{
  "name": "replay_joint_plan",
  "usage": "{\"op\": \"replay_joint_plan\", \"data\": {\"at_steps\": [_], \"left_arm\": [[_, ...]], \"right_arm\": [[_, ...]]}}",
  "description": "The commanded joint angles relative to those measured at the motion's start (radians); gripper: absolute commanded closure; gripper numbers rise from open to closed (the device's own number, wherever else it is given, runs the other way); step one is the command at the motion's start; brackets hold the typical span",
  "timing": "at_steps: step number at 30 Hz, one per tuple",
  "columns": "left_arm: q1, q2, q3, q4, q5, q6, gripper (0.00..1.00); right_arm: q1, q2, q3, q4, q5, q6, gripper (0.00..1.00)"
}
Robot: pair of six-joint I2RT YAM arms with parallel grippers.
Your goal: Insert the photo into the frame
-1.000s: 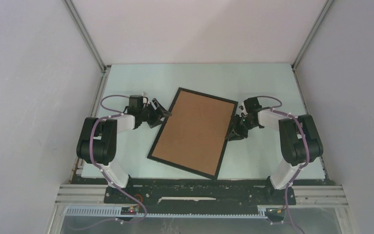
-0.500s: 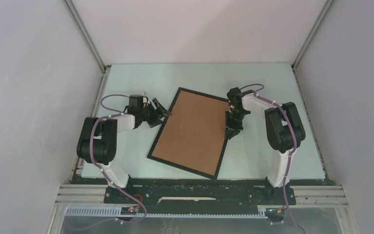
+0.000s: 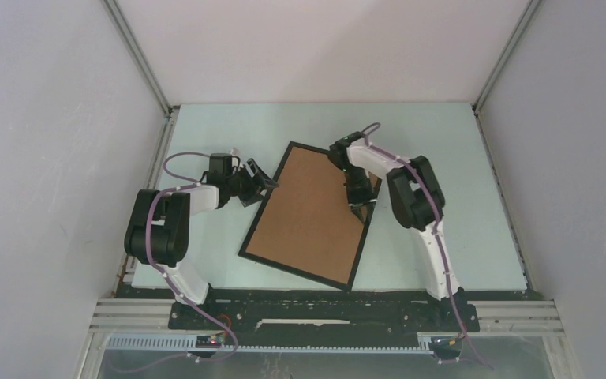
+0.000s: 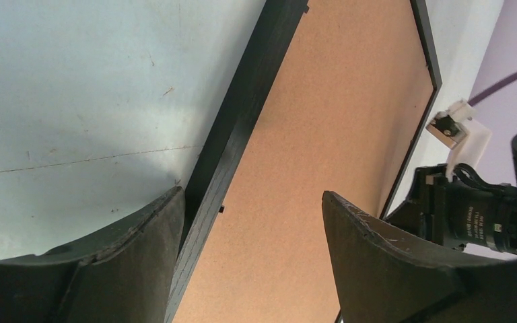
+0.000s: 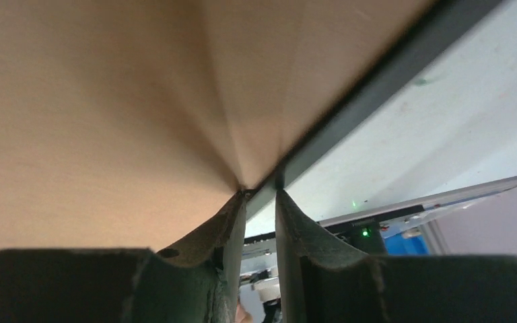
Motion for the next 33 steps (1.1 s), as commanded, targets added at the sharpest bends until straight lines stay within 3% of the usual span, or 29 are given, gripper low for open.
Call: {"op": "replay_joint_plan", "data": {"at_steps": [1, 5, 9, 15, 20, 25, 33], "left_arm": [[-0.032, -0.01, -0.009, 0.018, 0.075, -0.004, 0.23], [-0.032, -0.043, -0.035, 0.029, 0.043, -0.007, 0.2], [-0.03, -0.101, -0.076, 0.034, -0.013, -0.009, 0.14], [-0.015, -0.194, -0.132, 0.022, -0.11, -0.018, 0.02], [0.023, -0.153, -0.128, 0.024, -0.067, -0.05, 0.0], [0.028, -0.084, -0.111, 0.004, 0.005, -0.064, 0.0], [0.027, -0.08, -0.19, 0.067, 0.072, -0.109, 0.0]], "right_arm": [[0.095, 0.195, 0.215, 0.097, 0.172, 0.107, 0.66], [0.132, 0.18, 0.365, 0.053, 0.17, 0.122, 0.6], [0.138, -0.001, 0.336, 0.134, 0.109, 0.09, 0.53], [-0.012, -0.47, -0.286, 0.513, -0.178, 0.057, 0.42], [-0.189, -0.715, -0.717, 0.742, -0.341, 0.05, 0.27], [-0.306, -0.714, -0.914, 0.938, -0.502, 0.057, 0.25], [-0.277, -0.493, -0.843, 1.105, -0.61, 0.116, 0.25]]}}
